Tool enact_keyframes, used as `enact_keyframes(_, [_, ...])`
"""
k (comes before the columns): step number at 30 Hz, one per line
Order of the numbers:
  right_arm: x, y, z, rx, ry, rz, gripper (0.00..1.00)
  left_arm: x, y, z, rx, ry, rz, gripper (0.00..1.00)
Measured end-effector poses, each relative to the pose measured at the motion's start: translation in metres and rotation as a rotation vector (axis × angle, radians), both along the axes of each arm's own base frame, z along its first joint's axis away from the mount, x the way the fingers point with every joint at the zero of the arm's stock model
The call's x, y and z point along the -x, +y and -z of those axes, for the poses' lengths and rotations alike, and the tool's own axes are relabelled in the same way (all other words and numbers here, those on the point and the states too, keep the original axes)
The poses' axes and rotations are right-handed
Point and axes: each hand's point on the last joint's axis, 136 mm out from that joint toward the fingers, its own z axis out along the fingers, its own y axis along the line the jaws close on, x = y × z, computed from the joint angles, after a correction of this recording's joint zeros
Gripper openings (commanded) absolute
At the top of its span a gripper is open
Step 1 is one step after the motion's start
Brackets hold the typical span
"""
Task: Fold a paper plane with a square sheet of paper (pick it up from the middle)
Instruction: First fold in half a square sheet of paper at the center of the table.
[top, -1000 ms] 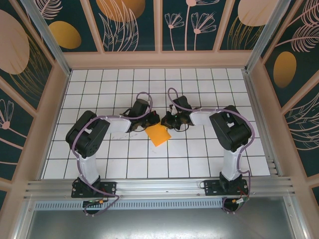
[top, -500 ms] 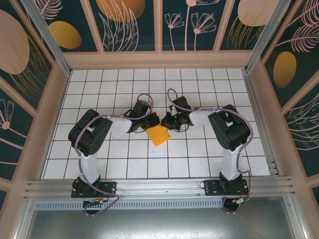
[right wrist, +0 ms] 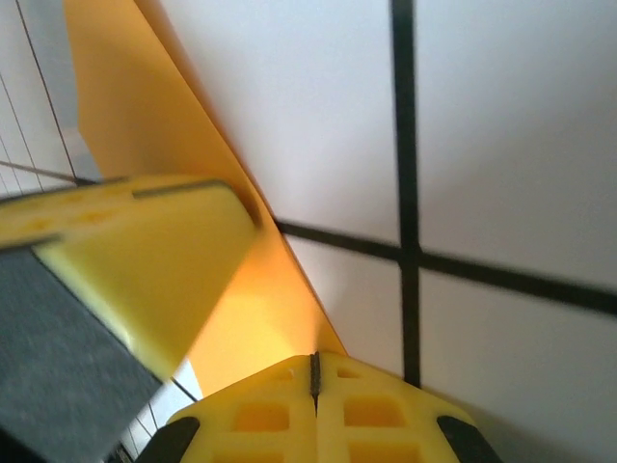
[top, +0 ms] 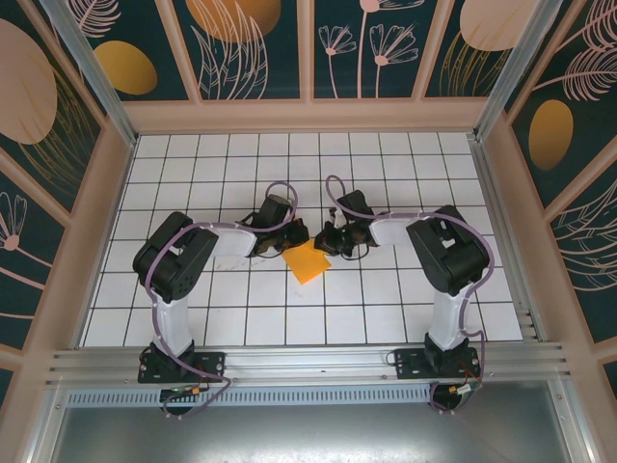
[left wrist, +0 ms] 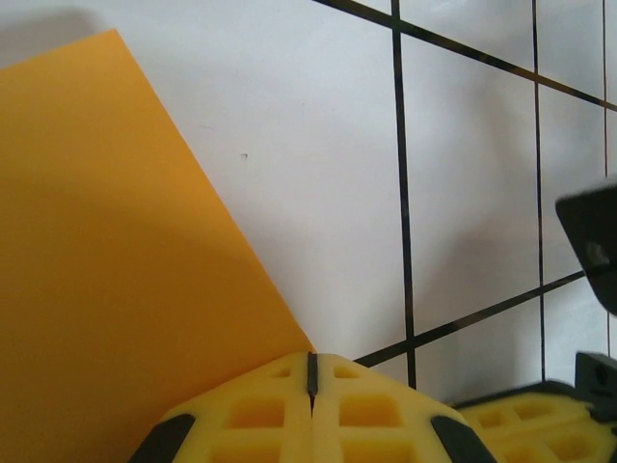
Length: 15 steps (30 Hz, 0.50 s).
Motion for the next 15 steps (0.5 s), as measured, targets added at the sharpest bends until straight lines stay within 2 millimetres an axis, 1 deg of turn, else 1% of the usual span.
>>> enact_keyframes(10, [0.045,-0.024,0.002,0.016,0.021,-0.052,0.0,0.0,0.0,0.0,-0.006,-0.003,-0.004,0.0])
enact_keyframes(13, [0.051,-0.035,0.002,0.019,0.03,-0.046,0.0,0.0,0.0,0.0,-0.005,-0.004,-0.003,0.0])
enact_keyframes(15, [0.052,-0.043,0.001,0.026,0.039,-0.029,0.0,0.0,0.0,0.0,-0.005,-0.006,0.0,0.0])
